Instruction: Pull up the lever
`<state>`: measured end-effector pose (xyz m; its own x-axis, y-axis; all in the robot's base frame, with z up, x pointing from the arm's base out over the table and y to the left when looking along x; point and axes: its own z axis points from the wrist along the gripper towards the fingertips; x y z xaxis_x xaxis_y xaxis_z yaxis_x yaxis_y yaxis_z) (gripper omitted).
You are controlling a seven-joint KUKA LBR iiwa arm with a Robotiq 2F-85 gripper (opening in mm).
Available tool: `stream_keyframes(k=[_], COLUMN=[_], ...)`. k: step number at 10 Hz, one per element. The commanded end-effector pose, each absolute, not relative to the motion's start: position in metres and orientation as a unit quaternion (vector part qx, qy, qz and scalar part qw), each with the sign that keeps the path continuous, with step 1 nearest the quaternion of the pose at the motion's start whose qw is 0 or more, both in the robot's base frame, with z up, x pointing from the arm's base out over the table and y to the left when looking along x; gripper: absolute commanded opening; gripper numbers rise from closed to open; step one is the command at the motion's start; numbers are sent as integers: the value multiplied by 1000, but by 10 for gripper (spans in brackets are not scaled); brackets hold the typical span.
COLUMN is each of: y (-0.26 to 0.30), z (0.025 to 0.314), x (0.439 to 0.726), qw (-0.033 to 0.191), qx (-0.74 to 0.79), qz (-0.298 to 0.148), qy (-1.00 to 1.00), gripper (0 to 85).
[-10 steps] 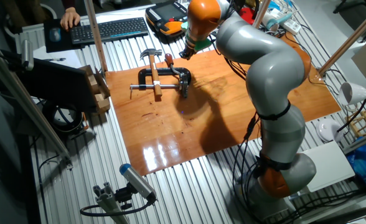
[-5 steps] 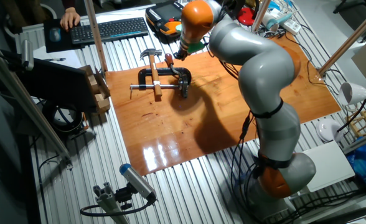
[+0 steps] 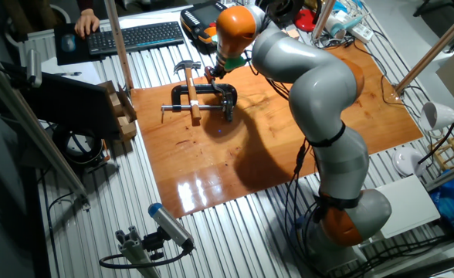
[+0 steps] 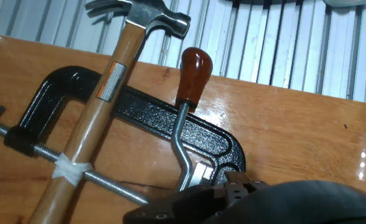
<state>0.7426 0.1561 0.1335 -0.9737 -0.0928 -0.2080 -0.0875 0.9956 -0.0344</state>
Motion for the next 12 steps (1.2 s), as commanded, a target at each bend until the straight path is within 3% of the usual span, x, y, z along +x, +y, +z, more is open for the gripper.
stream_keyframes(k=[1,12], y=[156,159], z=[131,103], x=[744,759], qw=[107,109], qx=[-44,-37], qz=[-11,-1], qy=[993,993], gripper=[0,0])
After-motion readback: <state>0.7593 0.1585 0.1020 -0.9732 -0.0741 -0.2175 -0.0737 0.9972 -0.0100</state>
